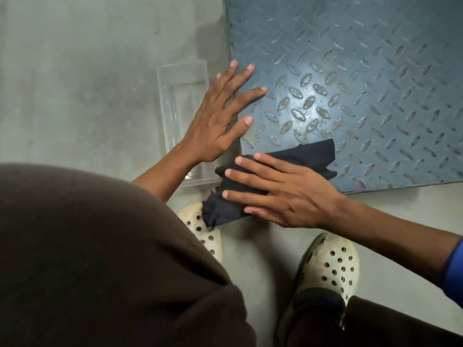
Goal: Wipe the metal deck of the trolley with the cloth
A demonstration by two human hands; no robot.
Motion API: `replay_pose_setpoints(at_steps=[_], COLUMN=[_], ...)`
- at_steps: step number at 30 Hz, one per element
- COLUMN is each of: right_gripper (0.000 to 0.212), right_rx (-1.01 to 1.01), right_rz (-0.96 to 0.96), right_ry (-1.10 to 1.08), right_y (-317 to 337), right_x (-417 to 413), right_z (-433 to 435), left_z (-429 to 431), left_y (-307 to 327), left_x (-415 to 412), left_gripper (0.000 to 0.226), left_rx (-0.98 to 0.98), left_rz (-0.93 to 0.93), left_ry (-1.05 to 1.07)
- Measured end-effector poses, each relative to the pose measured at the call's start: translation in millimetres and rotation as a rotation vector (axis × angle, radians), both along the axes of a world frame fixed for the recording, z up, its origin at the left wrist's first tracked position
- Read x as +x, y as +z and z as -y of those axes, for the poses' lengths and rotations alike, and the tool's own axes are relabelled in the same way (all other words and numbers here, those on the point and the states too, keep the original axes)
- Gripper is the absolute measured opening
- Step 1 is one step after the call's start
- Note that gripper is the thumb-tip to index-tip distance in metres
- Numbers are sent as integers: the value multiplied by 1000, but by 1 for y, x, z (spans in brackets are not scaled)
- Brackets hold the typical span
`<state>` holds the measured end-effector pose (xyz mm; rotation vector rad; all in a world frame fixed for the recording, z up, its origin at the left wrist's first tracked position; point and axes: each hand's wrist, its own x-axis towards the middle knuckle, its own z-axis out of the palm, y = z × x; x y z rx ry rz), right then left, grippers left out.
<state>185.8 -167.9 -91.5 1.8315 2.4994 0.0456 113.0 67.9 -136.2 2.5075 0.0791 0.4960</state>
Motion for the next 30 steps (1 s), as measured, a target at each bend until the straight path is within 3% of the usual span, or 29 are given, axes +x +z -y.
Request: replay_pose_setpoints(at_steps=[3,7,13,24,30], right_gripper=[52,53,47,53,53], right_rx=[38,-4,16,114,143], right_rz=[-19,-3,-80,-99,-81], right_ry=[-84,-28,-294,-461,-241], right_y=[-3,-4,-5,-6,-10], right_x=[-4,-1,-39,-40,-15], right_z=[6,10,0,15,20], left_z=[2,6,11,12,10], left_y=[0,-1,-8,2,12], left_x=[0,1,5,-1,-10], left_gripper=[51,51,52,53,54], left_rx=[-11,-27,-62,-9,104], left_rz=[6,14,43,-42,-102], left_ry=[12,21,41,57,46])
